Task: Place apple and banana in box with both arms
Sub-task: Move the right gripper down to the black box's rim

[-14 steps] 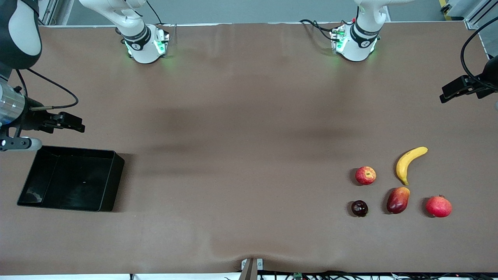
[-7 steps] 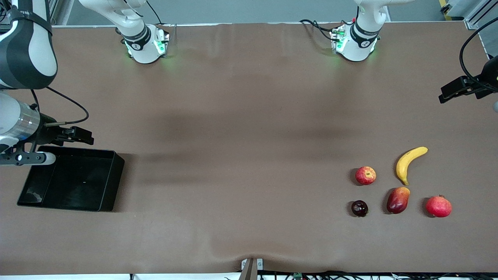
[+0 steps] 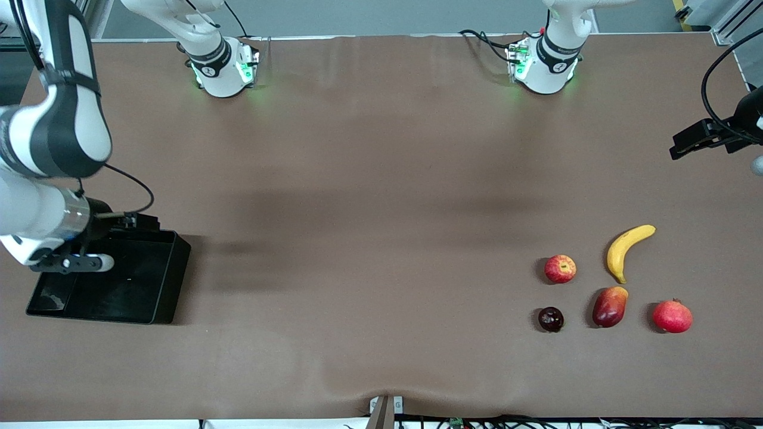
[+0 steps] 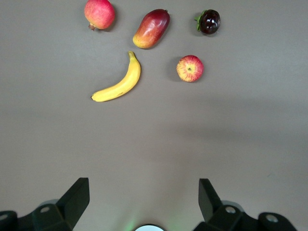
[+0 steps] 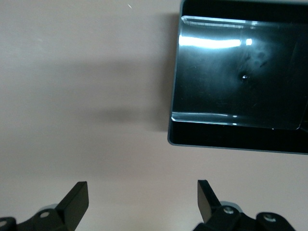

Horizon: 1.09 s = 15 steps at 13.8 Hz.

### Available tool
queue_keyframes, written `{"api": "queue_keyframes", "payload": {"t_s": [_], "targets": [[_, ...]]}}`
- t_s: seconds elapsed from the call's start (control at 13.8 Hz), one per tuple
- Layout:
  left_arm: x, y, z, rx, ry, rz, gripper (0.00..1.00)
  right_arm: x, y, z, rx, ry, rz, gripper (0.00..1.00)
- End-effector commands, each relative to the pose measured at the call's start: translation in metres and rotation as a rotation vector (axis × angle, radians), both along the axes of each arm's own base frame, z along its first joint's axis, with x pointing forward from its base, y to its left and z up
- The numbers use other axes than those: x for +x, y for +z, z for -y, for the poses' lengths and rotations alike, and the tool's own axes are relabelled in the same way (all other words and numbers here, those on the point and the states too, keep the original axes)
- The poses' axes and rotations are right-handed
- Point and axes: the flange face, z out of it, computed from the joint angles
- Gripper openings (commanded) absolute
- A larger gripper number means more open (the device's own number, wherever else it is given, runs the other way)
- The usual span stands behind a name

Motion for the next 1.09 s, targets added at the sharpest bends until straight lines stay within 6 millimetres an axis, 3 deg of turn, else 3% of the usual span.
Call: {"api": "queue_keyframes", "payload": {"t_s": [0.0, 1.02], "targets": [[0.0014, -0.0004, 0.0003, -0.001, -0.011, -0.009, 1.00, 0.0070, -0.0127, 0.0259, -0.007, -0.044, 0.015, 1.00], [0.0059, -0.0072, 0.0023, 0.001, -0.014, -0.018, 1.00, 0.0125, -0.0107, 0.0222, -0.005, -0.035, 0.054, 1.00]]}}
